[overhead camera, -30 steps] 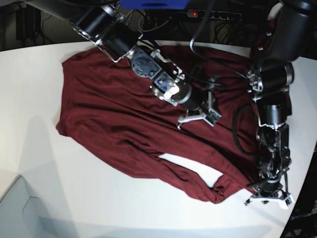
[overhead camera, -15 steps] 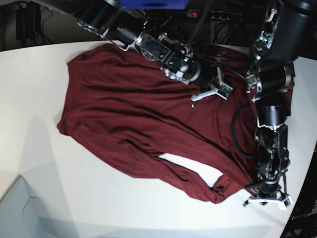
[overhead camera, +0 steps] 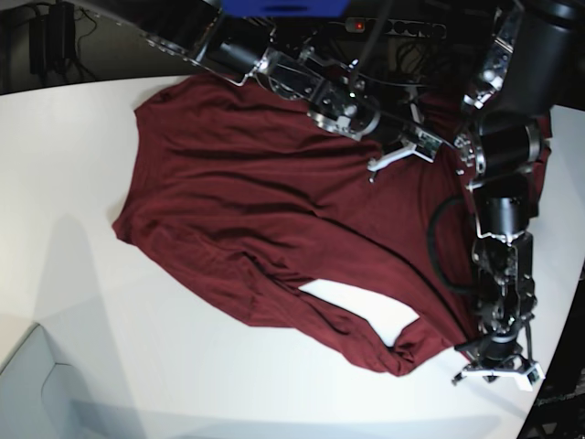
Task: Layout the t-shirt on the table in an organized manner, then fold the t-shirt properly
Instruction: 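Grasp the shirt fabric near the collar with the right gripper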
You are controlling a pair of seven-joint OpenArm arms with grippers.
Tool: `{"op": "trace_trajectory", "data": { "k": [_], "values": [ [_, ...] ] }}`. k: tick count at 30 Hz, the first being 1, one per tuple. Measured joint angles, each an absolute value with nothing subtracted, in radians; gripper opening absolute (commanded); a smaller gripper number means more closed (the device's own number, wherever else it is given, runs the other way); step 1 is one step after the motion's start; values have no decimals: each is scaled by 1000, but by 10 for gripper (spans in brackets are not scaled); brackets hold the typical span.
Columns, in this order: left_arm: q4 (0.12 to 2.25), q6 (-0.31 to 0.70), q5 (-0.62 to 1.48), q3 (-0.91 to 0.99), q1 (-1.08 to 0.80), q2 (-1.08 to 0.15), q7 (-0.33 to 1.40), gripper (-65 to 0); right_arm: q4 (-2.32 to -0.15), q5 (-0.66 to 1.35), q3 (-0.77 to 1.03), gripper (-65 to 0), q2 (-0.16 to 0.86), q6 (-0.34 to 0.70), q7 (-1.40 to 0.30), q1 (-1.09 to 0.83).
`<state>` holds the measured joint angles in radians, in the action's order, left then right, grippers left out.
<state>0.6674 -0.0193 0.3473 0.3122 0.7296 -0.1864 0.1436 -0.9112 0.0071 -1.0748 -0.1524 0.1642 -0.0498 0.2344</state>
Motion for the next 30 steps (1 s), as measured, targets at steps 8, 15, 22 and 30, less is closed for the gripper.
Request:
{"op": "trace_trajectory", "data": {
  "k": [8, 15, 22, 30],
  "values": [
    [646, -20, 347, 312, 727, -188, 135, -649, -1150, -4, -1062, -650, -50, 177, -135, 183],
    [640, -19, 347, 311, 729, -183, 134, -649, -1169, 0, -904, -650, -113, 170, -120, 202],
    [636, -19, 347, 311, 721, -176, 133, -646, -1077, 1, -859, -650, -147, 175, -107, 262],
    [631, -19, 348, 312, 704, -179, 131, -645, -965, 1, -863, -650, -142, 170, -109, 268]
  ]
}}
